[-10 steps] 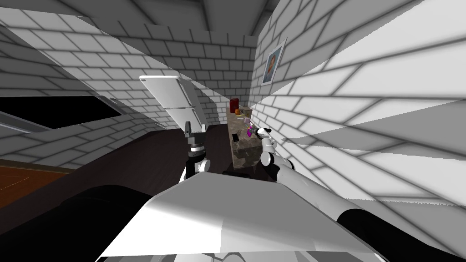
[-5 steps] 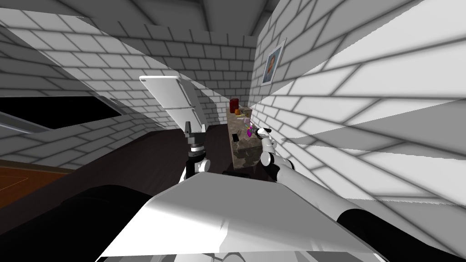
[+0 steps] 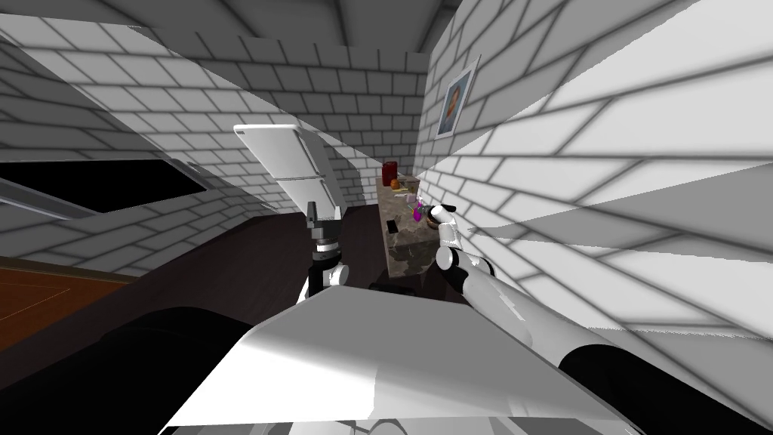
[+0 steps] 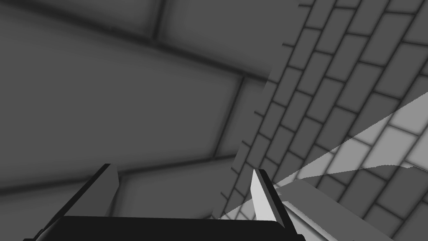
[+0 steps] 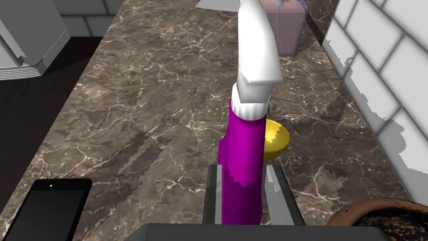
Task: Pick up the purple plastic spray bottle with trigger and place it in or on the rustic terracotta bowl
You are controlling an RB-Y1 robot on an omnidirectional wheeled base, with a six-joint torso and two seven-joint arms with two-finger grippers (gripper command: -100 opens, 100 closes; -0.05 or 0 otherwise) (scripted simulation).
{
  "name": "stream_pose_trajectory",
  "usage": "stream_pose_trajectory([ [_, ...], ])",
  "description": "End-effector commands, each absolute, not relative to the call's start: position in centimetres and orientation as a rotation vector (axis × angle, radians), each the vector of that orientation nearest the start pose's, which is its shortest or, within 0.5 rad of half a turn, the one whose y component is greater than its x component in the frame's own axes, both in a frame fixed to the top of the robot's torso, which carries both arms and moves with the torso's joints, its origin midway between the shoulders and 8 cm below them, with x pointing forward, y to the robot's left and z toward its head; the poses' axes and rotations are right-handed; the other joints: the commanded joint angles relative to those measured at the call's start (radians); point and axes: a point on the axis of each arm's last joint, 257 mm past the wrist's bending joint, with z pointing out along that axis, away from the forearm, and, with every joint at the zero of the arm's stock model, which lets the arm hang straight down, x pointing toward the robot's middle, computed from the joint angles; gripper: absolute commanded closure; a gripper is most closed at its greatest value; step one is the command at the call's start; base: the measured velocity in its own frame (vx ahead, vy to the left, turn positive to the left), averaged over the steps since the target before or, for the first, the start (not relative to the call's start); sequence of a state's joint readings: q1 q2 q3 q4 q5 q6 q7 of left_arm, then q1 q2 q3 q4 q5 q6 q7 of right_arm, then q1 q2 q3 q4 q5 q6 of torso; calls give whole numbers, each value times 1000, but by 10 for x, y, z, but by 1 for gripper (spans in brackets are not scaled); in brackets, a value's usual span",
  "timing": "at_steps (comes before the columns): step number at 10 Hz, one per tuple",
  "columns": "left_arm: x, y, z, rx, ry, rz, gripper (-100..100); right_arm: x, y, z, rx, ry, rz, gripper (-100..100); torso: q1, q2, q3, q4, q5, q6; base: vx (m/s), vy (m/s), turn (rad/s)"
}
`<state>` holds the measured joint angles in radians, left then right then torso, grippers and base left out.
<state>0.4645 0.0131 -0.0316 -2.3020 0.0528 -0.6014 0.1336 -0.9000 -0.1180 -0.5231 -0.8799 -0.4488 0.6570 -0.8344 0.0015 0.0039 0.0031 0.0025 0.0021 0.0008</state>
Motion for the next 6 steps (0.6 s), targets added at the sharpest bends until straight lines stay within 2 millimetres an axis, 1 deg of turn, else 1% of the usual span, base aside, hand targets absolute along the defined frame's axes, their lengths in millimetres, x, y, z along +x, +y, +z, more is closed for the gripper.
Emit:
stream_pose_trajectory([
  [1,323,267,63,-601,449,-1539,0,729,-216,-121,-2445,-316,-1789,100,0,0,0,0,0,0,-88,-12,-3],
  [2,323,267,63,-601,449,-1539,0,732,-215,-108,-2430,-313,-1809,100,-2,2,1,0,0,0,-85,-28,-5],
  [4,323,267,63,-601,449,-1539,0,740,-213,-61,-2374,-300,-1872,100,-4,2,1,1,-1,1,-82,-36,-12],
  [5,323,267,63,-601,449,-1539,0,740,-213,-61,-2374,-300,-1872,100,-5,3,2,1,-1,2,-57,-26,-24],
  [6,323,267,63,-601,449,-1539,0,743,-212,-42,-2350,-292,-1893,100,-4,1,0,-1,-2,1,-48,-24,-3],
])
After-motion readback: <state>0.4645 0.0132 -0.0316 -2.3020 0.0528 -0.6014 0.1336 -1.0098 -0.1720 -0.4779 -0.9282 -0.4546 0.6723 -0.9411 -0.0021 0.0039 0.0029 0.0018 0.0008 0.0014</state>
